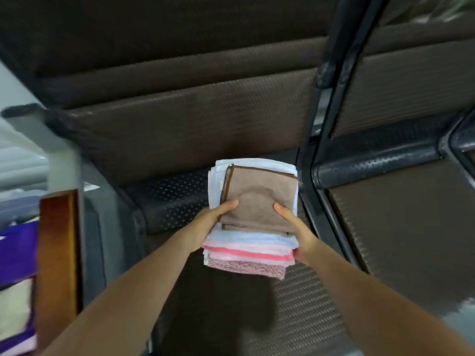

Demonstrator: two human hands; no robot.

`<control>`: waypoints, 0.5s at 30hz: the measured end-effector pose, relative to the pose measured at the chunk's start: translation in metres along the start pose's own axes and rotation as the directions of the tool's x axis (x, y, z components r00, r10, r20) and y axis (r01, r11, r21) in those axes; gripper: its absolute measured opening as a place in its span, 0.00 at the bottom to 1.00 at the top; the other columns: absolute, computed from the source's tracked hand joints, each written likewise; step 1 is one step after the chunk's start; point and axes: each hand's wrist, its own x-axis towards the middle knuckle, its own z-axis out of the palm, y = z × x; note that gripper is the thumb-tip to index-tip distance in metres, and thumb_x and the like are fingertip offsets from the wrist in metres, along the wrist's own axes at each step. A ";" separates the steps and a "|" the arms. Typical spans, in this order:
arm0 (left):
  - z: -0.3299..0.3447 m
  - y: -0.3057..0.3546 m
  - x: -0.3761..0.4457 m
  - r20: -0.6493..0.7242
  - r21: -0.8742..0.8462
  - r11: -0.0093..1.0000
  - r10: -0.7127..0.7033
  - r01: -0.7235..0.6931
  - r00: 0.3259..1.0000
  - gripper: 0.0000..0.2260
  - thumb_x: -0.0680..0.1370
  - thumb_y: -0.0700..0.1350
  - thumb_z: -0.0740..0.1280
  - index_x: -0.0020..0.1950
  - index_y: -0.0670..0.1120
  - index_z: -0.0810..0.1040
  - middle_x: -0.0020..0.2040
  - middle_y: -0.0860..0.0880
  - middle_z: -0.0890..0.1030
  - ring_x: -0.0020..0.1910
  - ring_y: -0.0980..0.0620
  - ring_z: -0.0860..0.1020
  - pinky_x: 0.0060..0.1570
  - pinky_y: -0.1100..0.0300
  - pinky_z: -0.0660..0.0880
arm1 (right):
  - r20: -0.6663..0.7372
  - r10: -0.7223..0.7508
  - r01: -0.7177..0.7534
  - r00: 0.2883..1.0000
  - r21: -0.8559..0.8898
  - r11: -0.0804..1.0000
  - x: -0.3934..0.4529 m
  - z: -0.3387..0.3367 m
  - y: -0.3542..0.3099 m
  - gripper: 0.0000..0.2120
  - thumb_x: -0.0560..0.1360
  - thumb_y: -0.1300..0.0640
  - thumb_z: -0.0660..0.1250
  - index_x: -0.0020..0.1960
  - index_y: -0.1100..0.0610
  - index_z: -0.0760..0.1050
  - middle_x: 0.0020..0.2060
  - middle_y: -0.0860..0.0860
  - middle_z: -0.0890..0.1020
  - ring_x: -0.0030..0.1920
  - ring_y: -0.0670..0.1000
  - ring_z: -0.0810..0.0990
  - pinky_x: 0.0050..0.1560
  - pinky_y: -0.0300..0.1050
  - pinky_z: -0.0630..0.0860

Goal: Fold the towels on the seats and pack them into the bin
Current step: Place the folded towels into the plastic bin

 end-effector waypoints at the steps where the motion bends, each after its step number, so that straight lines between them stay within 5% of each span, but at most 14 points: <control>1: -0.014 0.009 -0.019 0.000 -0.008 1.000 0.023 -0.023 1.000 0.23 0.68 0.51 0.75 0.59 0.43 0.80 0.55 0.43 0.83 0.55 0.45 0.81 0.64 0.50 0.73 | 0.008 -0.026 0.026 1.000 -0.030 0.999 -0.008 0.026 0.000 0.27 0.76 0.47 0.67 0.70 0.59 0.70 0.63 0.61 0.78 0.64 0.60 0.77 0.67 0.56 0.70; 7: -0.083 0.055 -0.120 -0.002 0.029 0.988 0.154 -0.154 0.988 0.20 0.68 0.54 0.74 0.56 0.45 0.81 0.52 0.43 0.84 0.52 0.44 0.82 0.60 0.50 0.76 | 0.017 -0.132 0.133 0.991 -0.131 0.982 -0.046 0.154 0.011 0.38 0.63 0.45 0.78 0.68 0.58 0.72 0.60 0.61 0.80 0.60 0.61 0.79 0.54 0.52 0.79; 11: -0.165 0.078 -0.217 0.000 0.056 0.966 0.252 -0.252 0.968 0.27 0.66 0.57 0.74 0.60 0.45 0.79 0.54 0.43 0.83 0.55 0.43 0.81 0.62 0.49 0.74 | 0.076 -0.177 0.187 0.981 -0.146 0.972 -0.084 0.273 0.041 0.33 0.60 0.47 0.79 0.62 0.58 0.76 0.52 0.60 0.84 0.49 0.58 0.84 0.44 0.49 0.82; 15: -0.274 0.082 -0.321 -0.069 0.076 0.936 0.349 -0.344 0.935 0.20 0.73 0.53 0.71 0.61 0.45 0.79 0.55 0.46 0.83 0.53 0.48 0.82 0.56 0.58 0.77 | 0.125 -0.159 0.181 0.979 -0.201 0.963 -0.090 0.400 0.102 0.47 0.44 0.45 0.85 0.60 0.56 0.76 0.52 0.60 0.84 0.51 0.59 0.84 0.49 0.52 0.80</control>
